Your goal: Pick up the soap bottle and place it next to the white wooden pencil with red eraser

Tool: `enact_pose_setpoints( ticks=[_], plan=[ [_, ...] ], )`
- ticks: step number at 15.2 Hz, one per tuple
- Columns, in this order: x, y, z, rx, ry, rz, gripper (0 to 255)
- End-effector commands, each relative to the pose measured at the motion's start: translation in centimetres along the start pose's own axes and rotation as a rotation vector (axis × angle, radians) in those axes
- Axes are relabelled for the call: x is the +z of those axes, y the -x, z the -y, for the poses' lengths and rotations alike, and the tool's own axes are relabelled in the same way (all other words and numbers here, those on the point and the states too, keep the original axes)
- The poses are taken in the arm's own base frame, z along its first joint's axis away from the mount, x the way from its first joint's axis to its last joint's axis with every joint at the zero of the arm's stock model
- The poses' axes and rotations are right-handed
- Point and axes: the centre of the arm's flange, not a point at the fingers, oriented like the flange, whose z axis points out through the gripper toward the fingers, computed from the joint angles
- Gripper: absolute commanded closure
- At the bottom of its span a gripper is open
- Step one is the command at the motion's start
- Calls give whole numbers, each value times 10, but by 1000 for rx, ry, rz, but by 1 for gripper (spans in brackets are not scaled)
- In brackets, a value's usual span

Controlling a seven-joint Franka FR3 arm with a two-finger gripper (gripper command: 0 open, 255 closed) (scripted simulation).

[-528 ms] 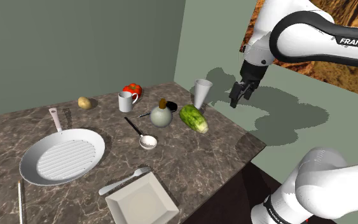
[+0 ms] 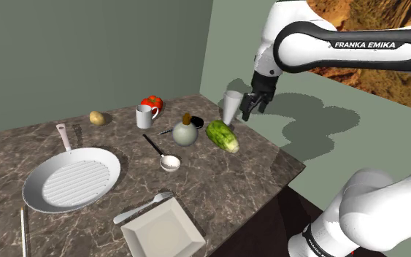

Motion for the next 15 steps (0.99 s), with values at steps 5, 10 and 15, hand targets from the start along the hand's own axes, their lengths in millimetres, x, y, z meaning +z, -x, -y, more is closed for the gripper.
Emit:
enact_pose_setpoints(
  ticks=[5,10,15],
  plan=[
    [30,-72,21,4,-20,3,0],
    [54,-131,36,7,-36,6,0],
    [77,-190,52,11,-52,9,0]
  ],
)
